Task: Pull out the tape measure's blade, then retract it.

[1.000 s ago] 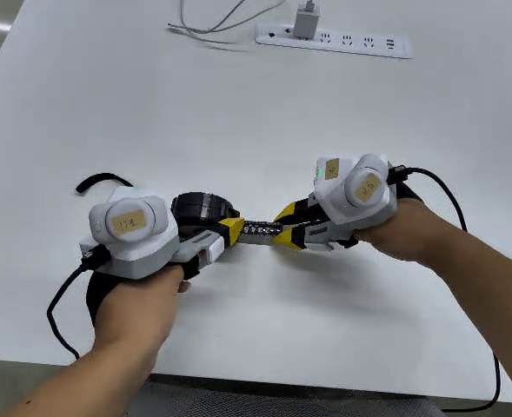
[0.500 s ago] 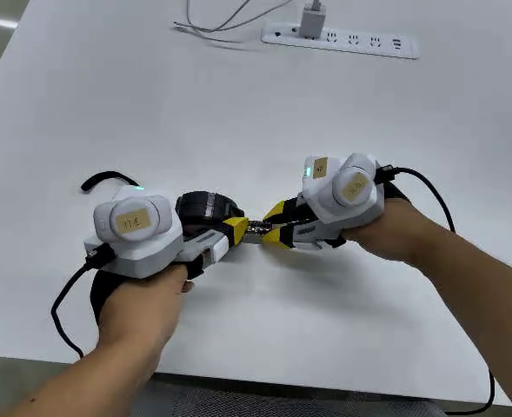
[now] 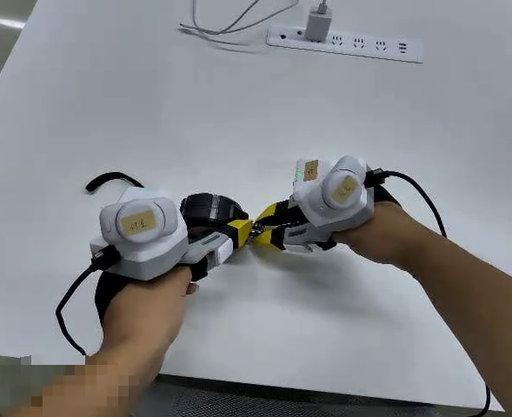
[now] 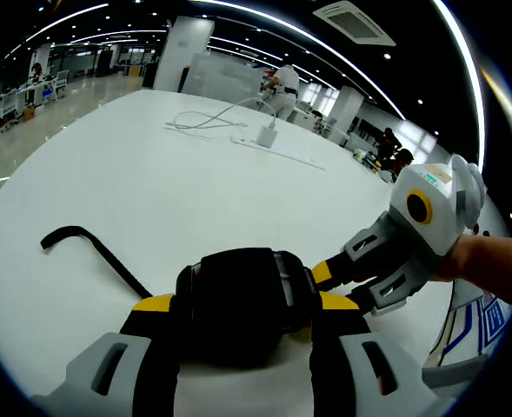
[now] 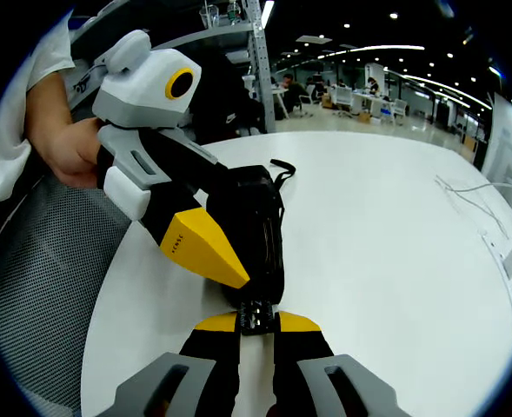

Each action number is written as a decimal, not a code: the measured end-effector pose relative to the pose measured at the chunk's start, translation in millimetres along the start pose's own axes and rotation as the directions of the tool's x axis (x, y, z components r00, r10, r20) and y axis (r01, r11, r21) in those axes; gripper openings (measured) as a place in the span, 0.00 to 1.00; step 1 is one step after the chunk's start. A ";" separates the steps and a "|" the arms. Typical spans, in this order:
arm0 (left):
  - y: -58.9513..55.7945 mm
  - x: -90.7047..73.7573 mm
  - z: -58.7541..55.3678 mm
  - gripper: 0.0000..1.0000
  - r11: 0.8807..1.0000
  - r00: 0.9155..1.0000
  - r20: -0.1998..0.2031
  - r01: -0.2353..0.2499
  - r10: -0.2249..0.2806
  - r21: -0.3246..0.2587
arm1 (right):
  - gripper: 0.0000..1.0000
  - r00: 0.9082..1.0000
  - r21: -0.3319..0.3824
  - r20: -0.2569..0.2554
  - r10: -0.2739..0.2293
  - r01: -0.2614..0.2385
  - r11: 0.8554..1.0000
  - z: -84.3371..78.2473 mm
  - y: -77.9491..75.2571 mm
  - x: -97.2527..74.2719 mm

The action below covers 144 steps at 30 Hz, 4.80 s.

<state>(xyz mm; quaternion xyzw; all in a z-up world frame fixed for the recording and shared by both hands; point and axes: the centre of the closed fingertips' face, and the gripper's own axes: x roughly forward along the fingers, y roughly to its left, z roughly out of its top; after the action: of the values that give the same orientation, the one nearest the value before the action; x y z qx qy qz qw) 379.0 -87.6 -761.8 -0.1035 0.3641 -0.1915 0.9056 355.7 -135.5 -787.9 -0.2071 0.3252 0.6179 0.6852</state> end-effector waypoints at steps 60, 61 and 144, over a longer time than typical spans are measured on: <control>-4.7 -11.8 5.6 0.65 0.997 0.998 0.028 0.064 -0.065 0.034 | 0.25 0.998 0.091 0.036 -0.059 0.055 0.994 9.4 5.1 -14.4; -5.0 -12.2 5.4 0.64 0.997 0.997 0.026 0.066 -0.067 0.035 | 0.26 0.997 0.093 0.039 -0.060 0.056 0.994 10.3 5.6 -15.8; 55.8 -130.2 -29.6 0.78 0.926 0.982 -0.054 0.189 -0.181 0.326 | 0.68 0.910 0.351 0.042 -0.412 0.373 0.859 -76.8 74.9 -148.9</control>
<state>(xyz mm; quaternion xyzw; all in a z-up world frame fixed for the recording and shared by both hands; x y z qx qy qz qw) 287.3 16.4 -720.4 0.0176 0.3261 -0.3353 0.8837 263.9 -282.9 -728.5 -0.1135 0.3363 0.4118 0.8393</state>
